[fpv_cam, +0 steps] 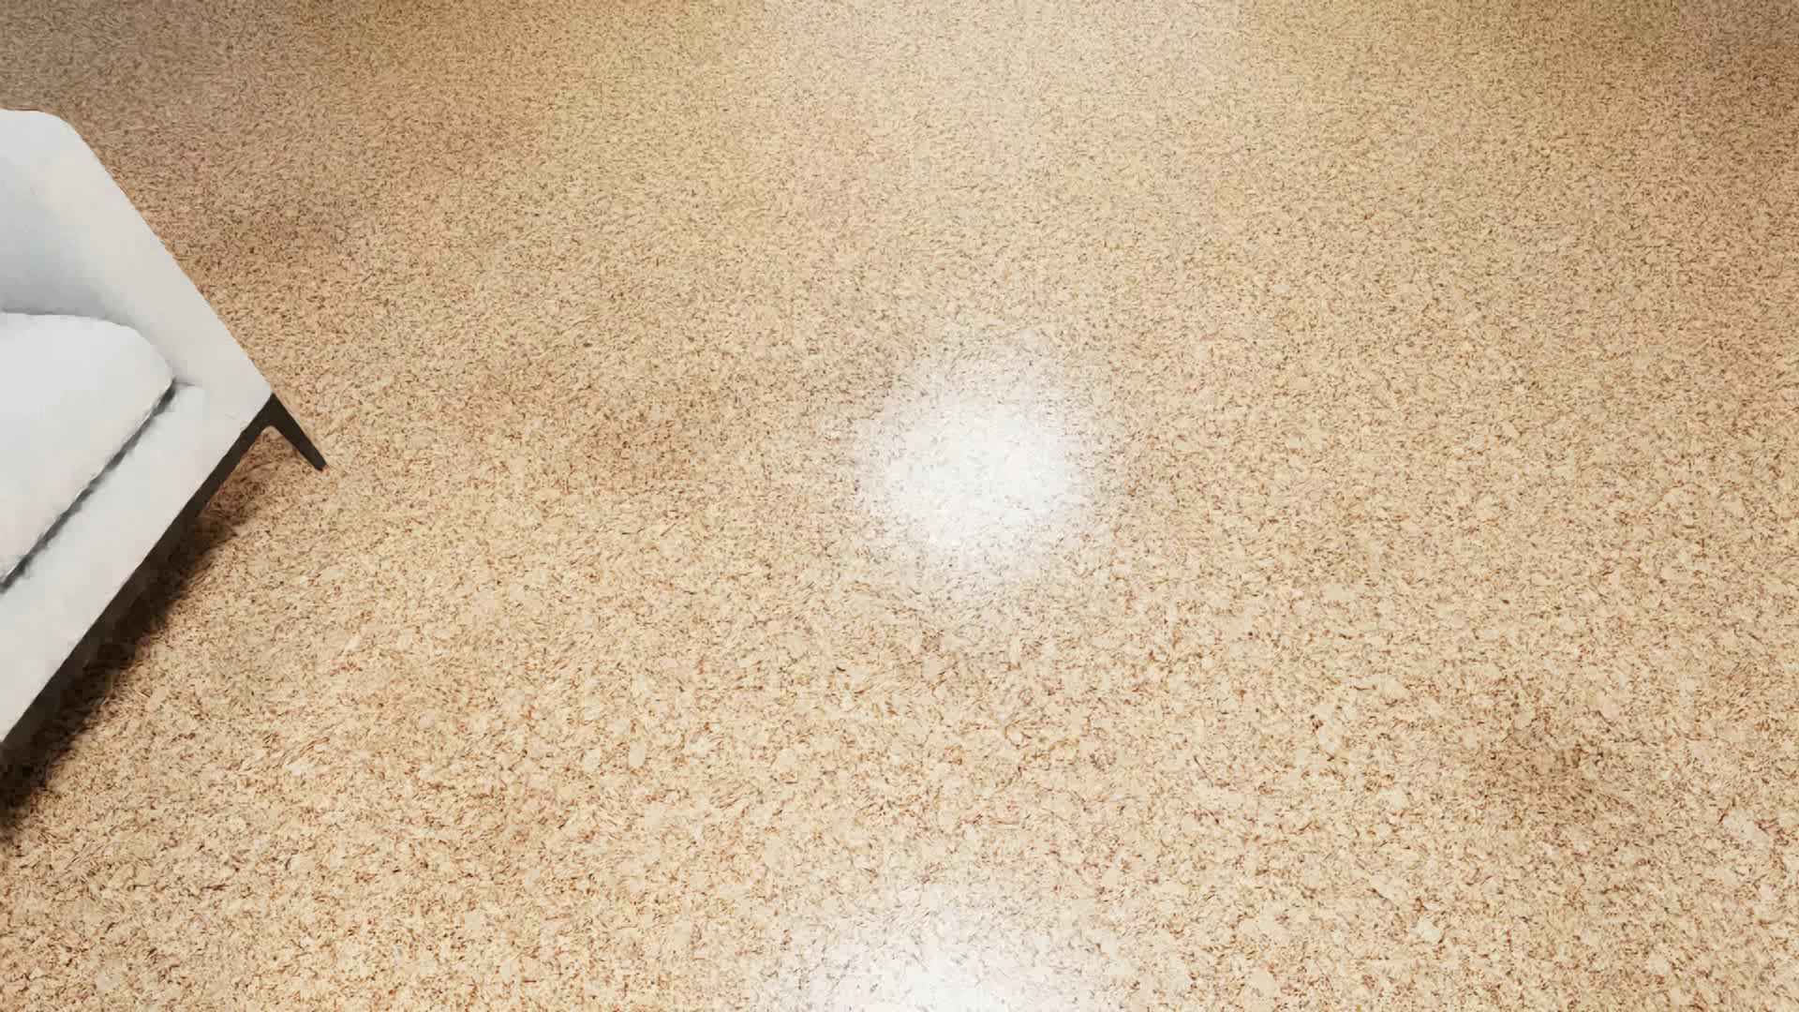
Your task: Move towards the table
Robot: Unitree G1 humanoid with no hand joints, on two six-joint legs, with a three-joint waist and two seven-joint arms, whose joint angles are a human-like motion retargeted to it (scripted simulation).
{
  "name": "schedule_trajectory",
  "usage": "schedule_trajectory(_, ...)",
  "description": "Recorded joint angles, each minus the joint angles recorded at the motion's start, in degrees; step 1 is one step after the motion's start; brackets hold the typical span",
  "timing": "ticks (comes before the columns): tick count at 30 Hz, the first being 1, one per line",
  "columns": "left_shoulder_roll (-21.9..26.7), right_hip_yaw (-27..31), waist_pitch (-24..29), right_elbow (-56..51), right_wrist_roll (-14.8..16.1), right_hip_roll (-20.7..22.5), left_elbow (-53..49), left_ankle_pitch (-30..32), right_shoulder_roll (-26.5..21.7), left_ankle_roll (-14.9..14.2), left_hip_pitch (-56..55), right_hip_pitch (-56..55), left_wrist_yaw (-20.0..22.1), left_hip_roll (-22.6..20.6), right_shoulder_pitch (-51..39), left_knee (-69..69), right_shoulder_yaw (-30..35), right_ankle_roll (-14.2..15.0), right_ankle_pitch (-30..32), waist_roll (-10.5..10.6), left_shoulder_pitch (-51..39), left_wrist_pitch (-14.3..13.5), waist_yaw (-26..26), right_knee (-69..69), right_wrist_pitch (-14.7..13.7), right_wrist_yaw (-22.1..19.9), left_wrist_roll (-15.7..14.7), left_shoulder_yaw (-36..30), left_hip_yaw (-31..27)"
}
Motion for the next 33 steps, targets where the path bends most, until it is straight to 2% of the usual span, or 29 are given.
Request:
schedule_trajectory(1, -0.1, 0.0, -0.2, 0.7, 0.0, -0.2, 0.1, 0.9, -0.1, 0.0, -1.4, -1.5, 0.0, -0.6, 0.4, 0.8, -3.8, 0.0, -1.4, -0.1, -0.5, 0.0, 1.5, 1.3, 0.0, 0.0, 0.0, -0.3, 0.0)
schedule_trajectory(2, 0.1, 0.0, -1.0, 0.5, 0.0, -0.3, -0.5, 0.5, 0.1, 0.0, -0.9, 0.7, 0.0, -1.4, 2.2, 1.5, -5.5, 0.0, -4.3, -0.8, 0.7, 0.0, -1.8, -3.7, 0.0, 0.0, 0.0, -0.1, 0.0)
schedule_trajectory(3, 0.3, 0.0, -0.1, 0.3, 0.0, 0.1, -1.0, 1.2, -0.3, 0.0, -1.2, -2.3, 0.0, -1.0, 1.9, 2.1, -4.2, 0.0, -11.5, -0.2, 0.0, 0.0, 0.3, 15.2, 0.0, 0.0, 0.0, -0.3, 0.0)
schedule_trajectory(4, 0.4, 0.0, 0.4, 0.3, 0.0, 0.0, -1.9, 0.7, -0.3, 0.0, -0.9, -5.0, 0.0, -1.3, 2.6, 3.0, -4.6, 0.0, -12.9, -0.2, -0.1, 0.0, 0.1, 19.1, 0.0, 0.0, 0.0, -0.6, 0.0)
schedule_trajectory(5, 0.7, 0.0, 1.3, -0.2, 0.0, -0.7, -3.5, -2.4, -0.4, 0.0, 0.8, -8.9, 0.0, -1.9, 3.2, 2.1, -4.3, 0.0, -12.4, -0.7, 0.0, 0.0, -0.7, 26.1, 0.0, 0.0, 0.0, 1.0, 0.0)
schedule_trajectory(6, 1.6, 0.0, 3.2, 1.2, 0.0, -1.6, -3.7, -3.9, 0.4, 0.0, 3.6, -11.4, 0.0, -2.6, 3.7, 2.5, -5.5, 0.0, -10.9, -1.5, -1.0, 0.0, -0.8, 32.9, 0.0, 0.0, 0.0, -1.5, 0.0)
schedule_trajectory(7, 2.2, 0.0, 4.3, 1.2, 0.0, -1.6, -4.1, -4.8, 0.8, 0.0, 5.0, -15.4, 0.0, -1.8, 3.8, 2.5, -4.8, 0.0, -10.2, -1.5, -2.2, 0.0, -2.1, 39.4, 0.0, 0.0, 0.0, -2.0, 0.0)
schedule_trajectory(9, 1.5, 0.0, 3.2, 1.0, 0.0, -1.8, -3.4, -8.1, 0.4, 0.0, 6.7, -22.2, 0.0, -0.3, 5.9, 0.8, -4.6, 0.0, -9.6, 0.0, -4.0, 0.0, -7.9, 39.5, 0.0, 0.0, 0.0, -1.0, 0.0)
schedule_trajectory(10, 1.5, 0.0, 3.8, 1.2, 0.0, -2.2, -4.5, -10.0, 0.2, 0.0, 10.3, -23.5, 0.0, -0.1, 7.1, -1.1, -3.8, 0.0, -8.7, -0.1, -4.5, 0.0, -9.1, 35.4, 0.0, 0.0, 0.0, -0.8, 0.0)
schedule_trajectory(14, 2.0, 0.0, 4.2, 5.2, 0.0, -3.1, -6.7, -19.6, 0.0, 0.0, 19.2, -33.4, 0.0, 1.3, 8.4, -3.8, -5.1, 0.0, 2.0, 0.3, -7.7, 0.0, -12.8, 23.9, 0.0, 0.0, 0.0, 1.8, 0.0)
schedule_trajectory(16, 2.2, 0.0, 4.7, 6.2, 0.0, -3.5, -6.1, -20.3, 0.0, 0.0, 22.7, -35.8, 0.0, 2.1, 8.7, -3.7, -5.7, 0.0, 1.5, 0.3, -8.7, 0.0, -14.9, 22.4, 0.0, 0.0, 0.0, 1.8, 0.0)
schedule_trajectory(17, 1.7, 0.0, 4.6, 6.1, 0.0, -3.6, -5.1, -19.2, -0.2, 0.0, 24.4, -36.6, 0.0, 2.9, 9.1, -3.8, -5.5, 0.0, 1.9, 0.5, -8.3, 0.0, -16.2, 25.2, 0.0, 0.0, 0.0, 2.2, 0.0)
schedule_trajectory(18, 2.0, 0.0, 4.5, 6.2, 0.0, -3.3, -4.2, -16.6, -0.7, 0.0, 24.9, -37.9, 0.0, 4.1, 9.0, -2.3, -4.8, 0.0, 1.8, 1.2, -8.1, 0.0, -17.7, 30.1, 0.0, 0.0, 0.0, -0.3, 0.0)
schedule_trajectory(19, 1.0, 0.0, 4.3, 7.3, 0.0, -2.2, -2.0, -11.4, -0.8, 0.0, 24.6, -38.2, 0.0, 6.0, 8.3, 0.3, -3.3, 0.0, 0.3, 2.7, -7.1, 0.0, -18.4, 33.8, 0.0, 0.0, 0.0, -0.3, 0.0)
schedule_trajectory(21, 0.4, 0.0, 3.4, 7.2, 0.0, -0.7, -1.6, 5.7, -0.5, 0.0, 21.2, -33.9, 0.0, 7.4, 7.9, 13.5, -5.4, 0.0, -4.6, 2.6, -2.3, 0.0, -17.2, 37.6, 0.0, 0.0, 0.0, 0.1, 0.0)
schedule_trajectory(22, 0.8, 0.0, 4.1, 7.0, 0.0, 1.0, -1.1, 12.9, -0.2, 0.0, 16.7, -30.7, 0.0, 7.6, 7.2, 23.8, -6.6, 0.0, -6.6, 2.6, -1.6, 0.0, -14.0, 37.2, 0.0, 0.0, 0.0, -2.4, 0.0)
schedule_trajectory(23, 1.4, 0.0, 3.9, 5.3, 0.0, 1.9, -2.0, 13.7, 0.4, 0.0, 8.9, -28.5, 0.0, 7.8, 6.2, 37.1, -7.1, 0.0, -9.0, 2.3, -0.1, 0.0, -12.2, 36.8, 0.0, 0.0, 0.0, -1.8, 0.0)
schedule_trajectory(24, 1.5, 0.0, 4.5, 3.6, 0.0, 2.2, -0.1, 12.7, 0.2, 0.0, 3.4, -23.1, 0.0, 7.4, 5.6, 46.3, -6.9, 0.0, -10.2, 1.6, 0.4, 0.0, -10.1, 34.6, 0.0, 0.0, 0.0, -4.3, 0.0)
schedule_trajectory(25, 1.0, 0.0, 5.2, 1.1, 0.0, 2.2, 0.4, 12.5, 0.4, 0.0, -2.5, -18.5, 0.0, 5.8, 4.7, 50.3, -8.0, 0.0, -10.3, 0.4, 1.8, 0.0, -5.4, 31.5, 0.0, 0.0, 0.0, -1.4, 0.0)
schedule_trajectory(26, 1.6, 0.0, 5.1, -1.4, 0.0, 2.1, -0.7, 12.8, 0.1, 0.0, -8.4, -13.9, 0.0, 5.0, 3.6, 48.8, -7.5, 0.0, -10.7, -0.5, 3.6, 0.0, -1.7, 28.1, 0.0, 0.0, 0.0, -0.1, 0.0)
schedule_trajectory(27, 1.7, 0.0, 5.4, -3.1, 0.0, 1.4, 0.2, 16.3, 0.0, 0.0, -12.1, -7.7, 0.0, 3.9, 3.4, 41.3, -9.1, 0.0, -11.1, -1.6, 4.8, 0.0, 1.8, 24.0, 0.0, 0.0, 0.0, 0.3, 0.0)
schedule_trajectory(28, 2.5, 0.0, 6.0, -6.2, 0.0, 0.8, 0.9, 22.2, -0.8, 0.0, -14.4, -1.8, 0.0, 3.1, 3.0, 30.5, -9.6, 0.0, -11.4, -2.3, 5.3, 0.0, 4.4, 20.1, 0.0, 0.0, 0.0, -2.9, 0.0)
schedule_trajectory(29, 2.9, 0.0, 5.7, -7.8, 0.0, 0.2, 0.8, 25.2, -1.1, 0.0, -17.3, 1.9, 0.0, 3.3, 2.1, 19.8, -10.5, 0.0, -12.8, -2.8, 6.2, 0.0, 7.0, 18.4, 0.0, 0.0, 0.0, -2.9, 0.0)
schedule_trajectory(30, 3.2, 0.0, 5.2, -9.4, 0.0, 0.0, 0.3, 21.5, -1.8, 0.0, -19.3, 5.5, 0.0, 3.4, 0.9, 9.6, -10.6, 0.0, -15.0, -2.9, 7.4, 0.0, 9.1, 16.5, 0.0, 0.0, 0.0, -2.6, 0.0)
schedule_trajectory(32, 2.9, 0.0, 4.0, -10.3, 0.0, 0.1, 2.1, -4.6, -2.7, 0.0, -21.4, 11.9, 0.0, 3.3, -1.7, -1.2, -11.1, 0.0, -19.6, -3.1, 8.6, 0.0, 10.3, 15.1, 0.0, 0.0, 0.0, -3.0, 0.0)
schedule_trajectory(33, 2.9, 0.0, 3.8, -9.7, 0.0, 0.0, 2.5, -7.5, -2.4, 0.0, -22.8, 13.4, 0.0, 4.0, -2.2, -0.5, -12.6, 0.0, -20.5, -3.2, 8.8, 0.0, 12.0, 16.0, 0.0, 0.0, 0.0, -4.2, 0.0)
